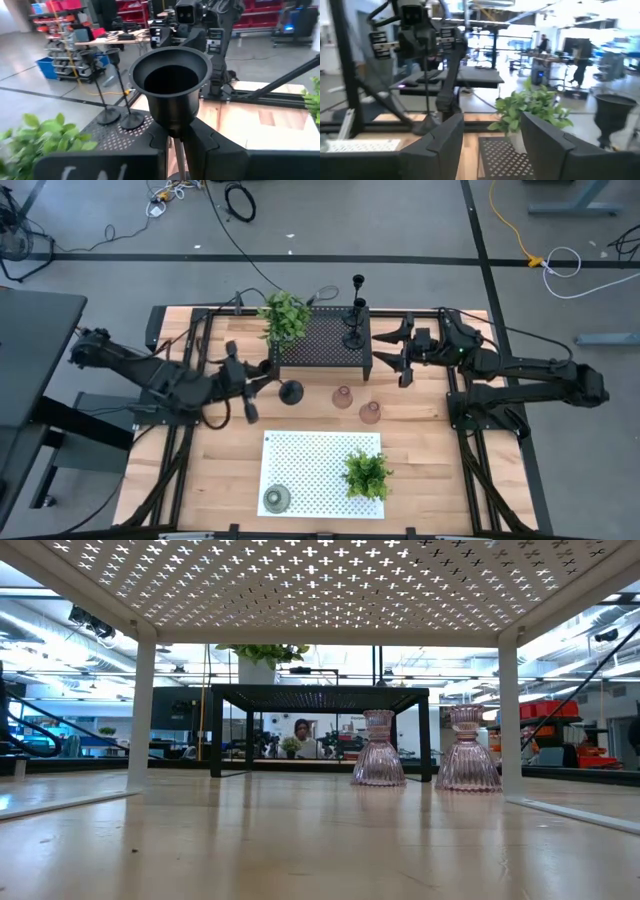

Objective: Pick & Place candle stick holders
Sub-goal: Put the big black candle holder on the black shelf aligned with the other big black candle holder

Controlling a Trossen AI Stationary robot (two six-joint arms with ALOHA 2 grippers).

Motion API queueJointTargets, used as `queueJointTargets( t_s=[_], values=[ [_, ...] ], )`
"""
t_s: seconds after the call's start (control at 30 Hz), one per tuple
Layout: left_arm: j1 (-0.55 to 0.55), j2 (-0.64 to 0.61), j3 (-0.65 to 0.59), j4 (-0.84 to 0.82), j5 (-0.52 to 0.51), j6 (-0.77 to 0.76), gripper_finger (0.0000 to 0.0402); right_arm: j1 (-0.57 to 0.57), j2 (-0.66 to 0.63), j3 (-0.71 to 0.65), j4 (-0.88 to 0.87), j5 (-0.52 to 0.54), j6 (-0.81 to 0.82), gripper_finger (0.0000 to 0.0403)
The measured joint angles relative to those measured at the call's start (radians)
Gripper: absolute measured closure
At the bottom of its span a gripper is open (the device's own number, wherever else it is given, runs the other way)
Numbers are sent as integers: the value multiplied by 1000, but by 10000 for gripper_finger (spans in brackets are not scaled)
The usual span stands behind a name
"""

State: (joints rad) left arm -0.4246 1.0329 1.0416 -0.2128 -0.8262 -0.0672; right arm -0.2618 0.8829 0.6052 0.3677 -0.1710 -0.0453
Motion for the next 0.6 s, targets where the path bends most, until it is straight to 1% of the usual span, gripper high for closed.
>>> queueJointTargets(
  t_s=[0.07,0.13,0.27,0.43,0.6],
  values=[
    [50,10,0,31,74,7,369,23,2,0,1,50,16,217],
    [99,21,0,49,143,23,369,45,13,0,2,77,17,227],
    [173,52,0,96,260,37,369,81,63,0,30,80,17,242],
    [228,74,0,135,327,40,369,121,153,0,130,42,24,248],
    [267,99,0,201,403,53,369,152,217,0,260,44,31,248]
  ],
)
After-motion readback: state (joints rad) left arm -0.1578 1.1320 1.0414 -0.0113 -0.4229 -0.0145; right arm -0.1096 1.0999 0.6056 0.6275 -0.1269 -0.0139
